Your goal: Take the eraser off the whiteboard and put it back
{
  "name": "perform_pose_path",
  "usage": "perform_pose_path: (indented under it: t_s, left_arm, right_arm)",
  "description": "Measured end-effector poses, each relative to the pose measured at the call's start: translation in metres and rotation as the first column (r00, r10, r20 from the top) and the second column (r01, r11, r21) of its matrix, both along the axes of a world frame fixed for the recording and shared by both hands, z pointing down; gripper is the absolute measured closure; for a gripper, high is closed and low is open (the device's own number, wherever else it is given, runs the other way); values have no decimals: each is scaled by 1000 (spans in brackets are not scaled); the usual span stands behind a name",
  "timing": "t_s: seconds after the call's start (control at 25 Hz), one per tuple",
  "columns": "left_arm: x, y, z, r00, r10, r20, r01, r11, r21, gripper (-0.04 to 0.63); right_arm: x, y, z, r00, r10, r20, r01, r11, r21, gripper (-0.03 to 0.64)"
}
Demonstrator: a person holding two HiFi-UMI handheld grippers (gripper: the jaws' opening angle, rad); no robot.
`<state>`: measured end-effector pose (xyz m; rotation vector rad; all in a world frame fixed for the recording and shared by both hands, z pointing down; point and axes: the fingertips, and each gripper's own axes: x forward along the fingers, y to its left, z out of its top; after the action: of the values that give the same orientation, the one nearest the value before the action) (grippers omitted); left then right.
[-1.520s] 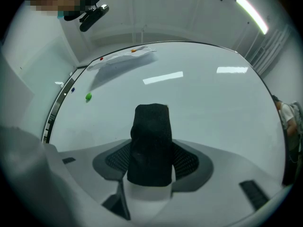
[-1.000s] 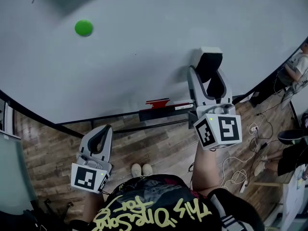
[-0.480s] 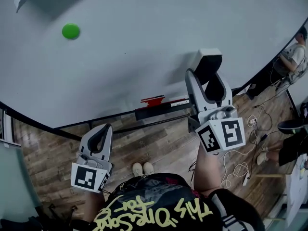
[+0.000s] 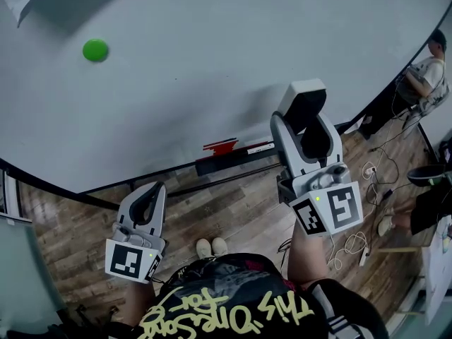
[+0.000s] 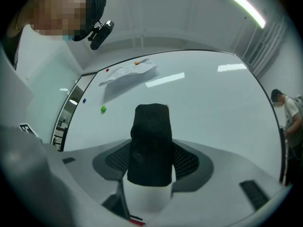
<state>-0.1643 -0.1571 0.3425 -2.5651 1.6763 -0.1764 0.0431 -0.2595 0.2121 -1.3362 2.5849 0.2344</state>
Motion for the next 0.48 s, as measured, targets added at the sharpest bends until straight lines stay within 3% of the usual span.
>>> perform_pose_path:
  t_s: [0.48]
  left_arm:
    - [0,-3,1,1000,12,-2,-12,1000,-6,588]
  right_arm:
    - [6,12,7,1000,3,-13,-3,1000,-11,368]
